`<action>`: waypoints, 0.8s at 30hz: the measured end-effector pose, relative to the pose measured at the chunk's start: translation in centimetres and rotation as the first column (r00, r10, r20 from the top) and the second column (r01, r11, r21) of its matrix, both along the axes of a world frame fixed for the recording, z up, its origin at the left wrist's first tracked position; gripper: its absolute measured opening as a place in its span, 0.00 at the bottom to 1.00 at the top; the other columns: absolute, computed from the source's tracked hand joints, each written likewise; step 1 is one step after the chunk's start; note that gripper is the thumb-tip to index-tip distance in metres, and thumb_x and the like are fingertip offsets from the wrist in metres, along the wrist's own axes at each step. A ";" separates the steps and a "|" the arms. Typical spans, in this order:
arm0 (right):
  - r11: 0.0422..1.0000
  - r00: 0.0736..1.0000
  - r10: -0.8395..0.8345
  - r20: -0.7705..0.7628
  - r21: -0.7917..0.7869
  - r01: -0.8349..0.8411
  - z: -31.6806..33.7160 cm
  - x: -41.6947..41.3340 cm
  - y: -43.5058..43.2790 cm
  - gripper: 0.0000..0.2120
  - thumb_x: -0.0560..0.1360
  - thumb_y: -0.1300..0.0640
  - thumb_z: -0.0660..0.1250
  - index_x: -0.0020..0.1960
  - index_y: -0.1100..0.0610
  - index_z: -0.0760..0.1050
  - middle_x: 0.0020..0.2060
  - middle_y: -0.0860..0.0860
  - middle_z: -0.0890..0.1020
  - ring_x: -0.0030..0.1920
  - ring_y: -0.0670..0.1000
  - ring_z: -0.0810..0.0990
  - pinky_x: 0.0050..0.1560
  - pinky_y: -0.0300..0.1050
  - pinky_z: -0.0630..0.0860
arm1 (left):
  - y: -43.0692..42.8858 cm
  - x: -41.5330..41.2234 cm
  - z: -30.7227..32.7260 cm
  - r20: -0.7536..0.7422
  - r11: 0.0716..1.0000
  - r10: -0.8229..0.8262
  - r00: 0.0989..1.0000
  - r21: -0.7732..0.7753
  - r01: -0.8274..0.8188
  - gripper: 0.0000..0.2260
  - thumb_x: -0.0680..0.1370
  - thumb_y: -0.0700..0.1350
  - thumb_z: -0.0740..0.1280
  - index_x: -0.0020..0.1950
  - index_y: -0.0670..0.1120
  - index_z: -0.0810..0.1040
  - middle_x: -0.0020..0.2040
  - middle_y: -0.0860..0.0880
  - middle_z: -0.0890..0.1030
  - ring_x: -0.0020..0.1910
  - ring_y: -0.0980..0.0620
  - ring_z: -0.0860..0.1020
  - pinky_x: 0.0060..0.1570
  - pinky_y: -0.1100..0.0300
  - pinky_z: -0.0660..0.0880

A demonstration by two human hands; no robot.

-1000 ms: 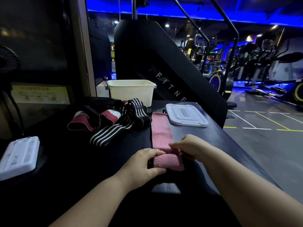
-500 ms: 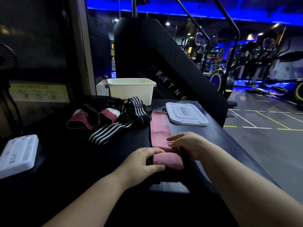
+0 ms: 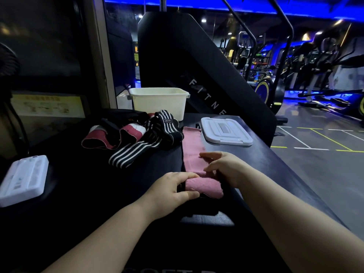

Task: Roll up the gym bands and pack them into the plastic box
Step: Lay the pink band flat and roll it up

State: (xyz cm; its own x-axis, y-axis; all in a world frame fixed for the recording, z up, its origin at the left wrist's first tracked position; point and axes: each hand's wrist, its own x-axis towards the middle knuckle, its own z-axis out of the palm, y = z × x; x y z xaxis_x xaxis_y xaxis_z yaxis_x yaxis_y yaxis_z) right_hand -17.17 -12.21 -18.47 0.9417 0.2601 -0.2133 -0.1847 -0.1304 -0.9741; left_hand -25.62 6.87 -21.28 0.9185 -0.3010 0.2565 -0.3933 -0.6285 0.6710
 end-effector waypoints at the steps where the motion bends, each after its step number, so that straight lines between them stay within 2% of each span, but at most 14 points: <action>1: 1.000 1.000 0.003 -0.002 -0.005 -0.003 0.0 0.1 0.0 0.25 0.70 0.79 0.62 0.61 0.60 0.78 0.57 0.55 0.80 0.50 0.55 0.81 0.47 0.44 0.77 | 0.0 0.0 0.0 0.008 1.000 -0.007 1.000 -0.007 0.007 0.20 0.74 0.52 0.73 0.66 0.56 0.77 0.59 0.61 0.77 0.61 0.66 0.71 0.63 0.70 0.65; 4: 1.000 0.998 0.004 -0.064 0.011 -0.004 0.3 0.5 0.0 0.16 0.71 0.75 0.67 0.53 0.60 0.80 0.53 0.59 0.82 0.49 0.59 0.82 0.58 0.52 0.78 | -0.2 -0.3 0.3 0.033 0.999 -0.039 0.999 -0.025 0.039 0.18 0.74 0.47 0.74 0.64 0.51 0.79 0.54 0.60 0.78 0.54 0.73 0.71 0.54 0.80 0.63; 7: 1.000 0.997 -0.016 -0.073 -0.025 0.014 0.3 0.6 0.2 0.12 0.71 0.71 0.71 0.53 0.60 0.79 0.52 0.62 0.83 0.52 0.59 0.82 0.63 0.56 0.75 | 0.0 -0.2 0.1 0.031 0.999 -0.039 0.999 -0.021 0.039 0.19 0.74 0.47 0.73 0.65 0.52 0.78 0.55 0.61 0.77 0.55 0.73 0.71 0.53 0.81 0.61; 10: 0.992 1.000 -0.023 -0.008 -0.121 0.021 0.0 0.9 0.4 0.16 0.70 0.71 0.71 0.55 0.57 0.80 0.52 0.56 0.83 0.54 0.58 0.82 0.63 0.55 0.76 | 0.0 -0.2 0.0 -0.028 0.998 -0.038 0.999 -0.060 0.036 0.19 0.74 0.48 0.73 0.65 0.56 0.77 0.58 0.61 0.76 0.59 0.70 0.72 0.58 0.78 0.64; 12: 0.989 0.999 -0.025 0.024 -0.143 0.029 -0.2 0.9 0.4 0.21 0.70 0.72 0.71 0.61 0.57 0.78 0.52 0.52 0.81 0.56 0.58 0.82 0.63 0.53 0.76 | 0.0 -0.1 -0.1 -0.042 0.997 -0.048 0.998 -0.066 0.046 0.19 0.74 0.48 0.73 0.64 0.57 0.77 0.60 0.60 0.76 0.60 0.68 0.72 0.60 0.76 0.65; 15: 0.989 0.998 -0.023 0.061 -0.141 0.031 -0.3 0.8 0.4 0.26 0.70 0.74 0.69 0.65 0.58 0.76 0.56 0.54 0.80 0.56 0.56 0.82 0.62 0.52 0.76 | 0.0 0.0 -0.1 -0.047 0.996 -0.063 0.997 -0.059 0.060 0.19 0.74 0.50 0.73 0.64 0.57 0.77 0.62 0.60 0.76 0.61 0.67 0.72 0.62 0.74 0.65; 18: 0.994 0.999 0.005 0.038 -0.111 -0.001 -0.1 0.7 0.5 0.25 0.71 0.75 0.68 0.63 0.56 0.76 0.54 0.59 0.81 0.50 0.57 0.82 0.62 0.56 0.76 | 0.0 -0.1 -0.1 -0.057 0.996 -0.065 0.996 -0.071 0.060 0.20 0.70 0.55 0.71 0.63 0.58 0.77 0.61 0.60 0.77 0.61 0.67 0.72 0.64 0.70 0.66; 22: 0.991 1.000 -0.009 0.005 -0.131 0.009 0.3 0.8 0.7 0.23 0.68 0.75 0.70 0.59 0.57 0.78 0.51 0.60 0.82 0.47 0.59 0.82 0.61 0.60 0.76 | 0.0 -0.2 0.0 -0.057 0.997 -0.061 0.996 -0.057 0.058 0.21 0.70 0.57 0.70 0.63 0.59 0.77 0.61 0.60 0.77 0.61 0.65 0.73 0.65 0.64 0.68; 24: 0.999 0.998 -0.029 -0.050 -0.023 0.028 0.3 0.8 0.8 0.19 0.70 0.73 0.71 0.58 0.60 0.78 0.49 0.64 0.82 0.46 0.60 0.82 0.60 0.62 0.77 | 0.0 -0.2 0.0 -0.057 0.997 -0.056 0.997 -0.053 0.053 0.22 0.69 0.58 0.69 0.63 0.59 0.77 0.61 0.60 0.77 0.62 0.65 0.73 0.66 0.62 0.68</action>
State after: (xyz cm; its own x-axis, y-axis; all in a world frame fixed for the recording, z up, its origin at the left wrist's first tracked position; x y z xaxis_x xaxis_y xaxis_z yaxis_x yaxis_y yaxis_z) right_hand -16.35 -11.45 -18.17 0.9365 0.2282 -0.2664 -0.2375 -0.1462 -0.9603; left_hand -25.81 6.88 -21.25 0.9151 -0.3385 0.2189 -0.3848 -0.5714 0.7249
